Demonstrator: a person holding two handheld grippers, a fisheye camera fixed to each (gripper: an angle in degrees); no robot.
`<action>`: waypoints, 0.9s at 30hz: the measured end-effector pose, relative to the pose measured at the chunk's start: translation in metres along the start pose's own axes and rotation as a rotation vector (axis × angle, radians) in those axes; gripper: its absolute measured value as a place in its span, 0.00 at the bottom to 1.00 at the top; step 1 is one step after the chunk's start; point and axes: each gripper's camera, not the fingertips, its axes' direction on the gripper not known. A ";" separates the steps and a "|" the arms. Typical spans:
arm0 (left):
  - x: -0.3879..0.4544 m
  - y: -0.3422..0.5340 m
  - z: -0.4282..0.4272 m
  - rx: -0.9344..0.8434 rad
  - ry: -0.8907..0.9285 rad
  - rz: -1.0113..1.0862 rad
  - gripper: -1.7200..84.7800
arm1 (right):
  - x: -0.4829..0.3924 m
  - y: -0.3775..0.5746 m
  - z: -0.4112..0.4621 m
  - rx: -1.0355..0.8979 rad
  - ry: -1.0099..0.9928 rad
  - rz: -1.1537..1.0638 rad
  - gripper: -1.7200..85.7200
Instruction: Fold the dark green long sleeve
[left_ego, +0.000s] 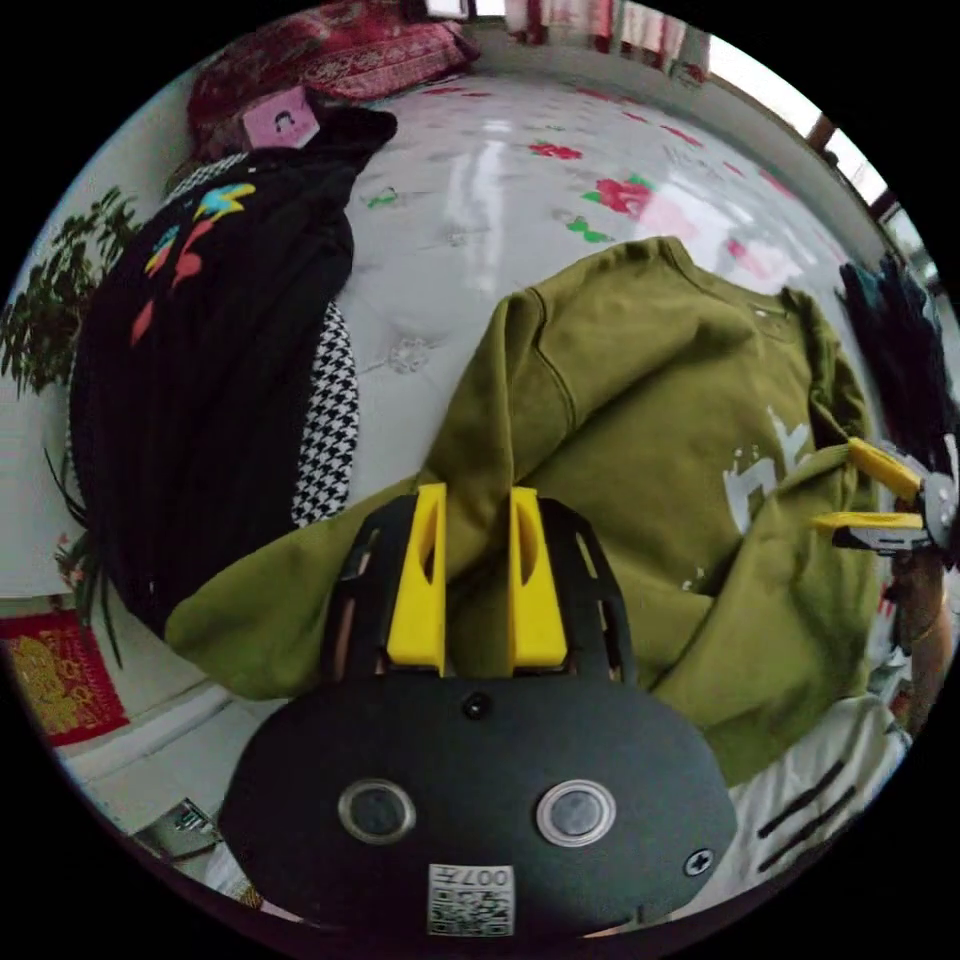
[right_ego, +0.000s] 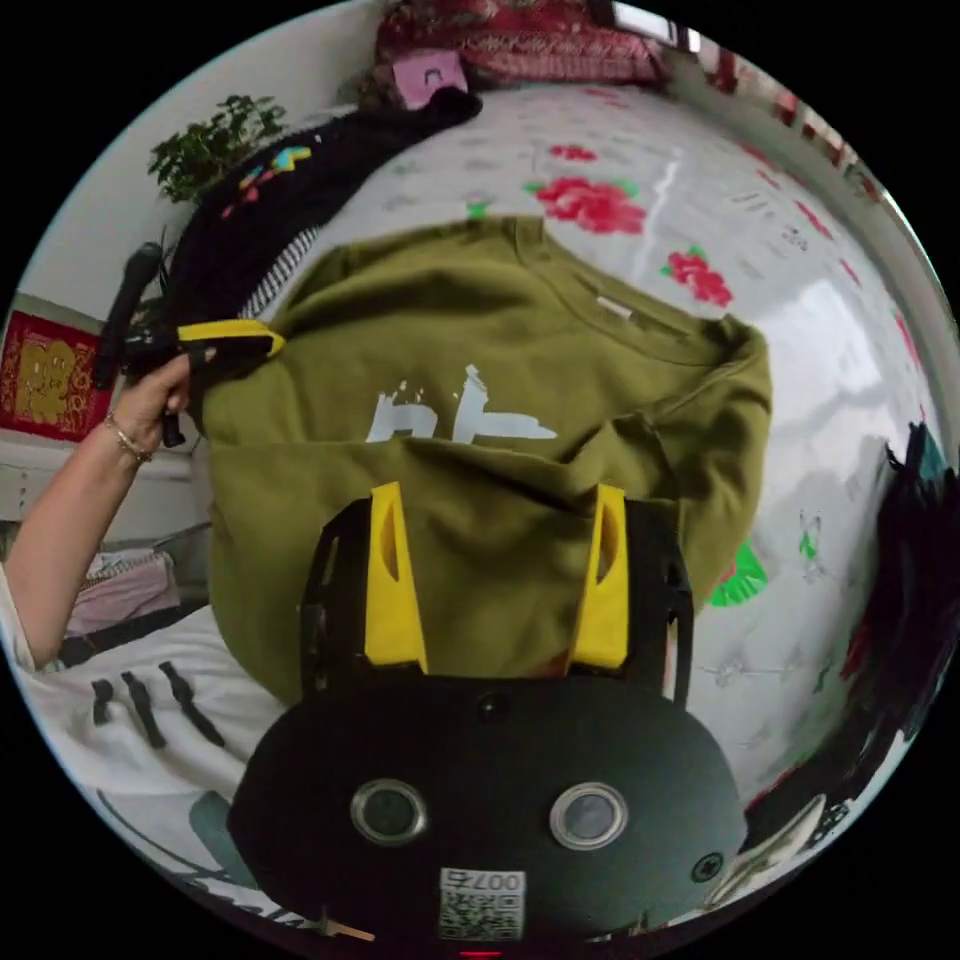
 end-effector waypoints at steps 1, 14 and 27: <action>0.004 0.002 -0.001 0.002 -0.029 0.023 0.12 | 0.000 -0.008 0.020 -0.089 0.004 0.003 0.17; -0.059 0.119 -0.161 0.427 0.316 -0.025 0.04 | 0.067 0.205 -0.165 0.587 -0.066 0.246 0.07; -0.043 0.215 -0.351 0.920 0.506 0.168 0.03 | 0.042 0.495 -0.361 1.189 0.210 0.511 0.07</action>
